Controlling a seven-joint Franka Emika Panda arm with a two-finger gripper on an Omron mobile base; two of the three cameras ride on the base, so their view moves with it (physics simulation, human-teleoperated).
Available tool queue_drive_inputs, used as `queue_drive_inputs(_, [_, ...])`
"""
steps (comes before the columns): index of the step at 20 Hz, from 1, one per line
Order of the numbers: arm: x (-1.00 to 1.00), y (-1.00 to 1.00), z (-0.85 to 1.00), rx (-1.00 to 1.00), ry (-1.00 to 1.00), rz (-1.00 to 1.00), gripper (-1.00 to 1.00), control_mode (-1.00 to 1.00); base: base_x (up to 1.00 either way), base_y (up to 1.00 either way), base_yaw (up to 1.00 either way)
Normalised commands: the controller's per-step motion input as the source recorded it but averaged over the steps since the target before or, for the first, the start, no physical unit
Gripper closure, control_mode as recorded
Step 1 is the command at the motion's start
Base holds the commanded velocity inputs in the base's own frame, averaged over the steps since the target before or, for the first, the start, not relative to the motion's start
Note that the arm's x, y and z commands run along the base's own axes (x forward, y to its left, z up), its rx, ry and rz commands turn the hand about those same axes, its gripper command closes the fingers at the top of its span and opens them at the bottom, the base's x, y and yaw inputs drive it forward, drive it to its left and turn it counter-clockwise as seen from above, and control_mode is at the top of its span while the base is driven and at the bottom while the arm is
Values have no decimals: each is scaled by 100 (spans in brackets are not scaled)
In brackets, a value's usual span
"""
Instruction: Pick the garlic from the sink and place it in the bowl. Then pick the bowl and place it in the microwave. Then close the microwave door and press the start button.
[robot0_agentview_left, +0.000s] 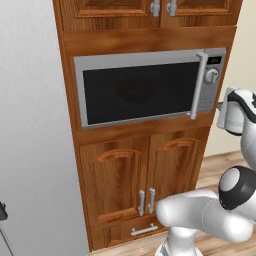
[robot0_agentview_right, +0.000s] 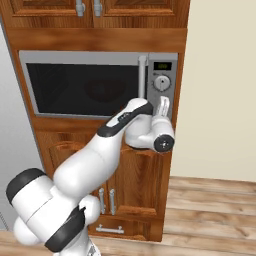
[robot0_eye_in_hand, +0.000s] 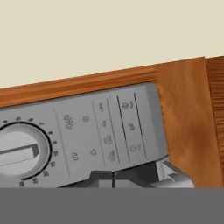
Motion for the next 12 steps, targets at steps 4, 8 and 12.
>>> queue_drive_inputs(4, [2, -14, -16, 0, 0, -3, 100, -100, 0, 0, 0])
queue_drive_inputs(8, [16, -12, -6, 0, 0, -2, 100, -100, 0, 0, 0])
queue_drive_inputs(12, [28, -6, -5, 0, 0, -2, 100, -100, 0, 0, 0])
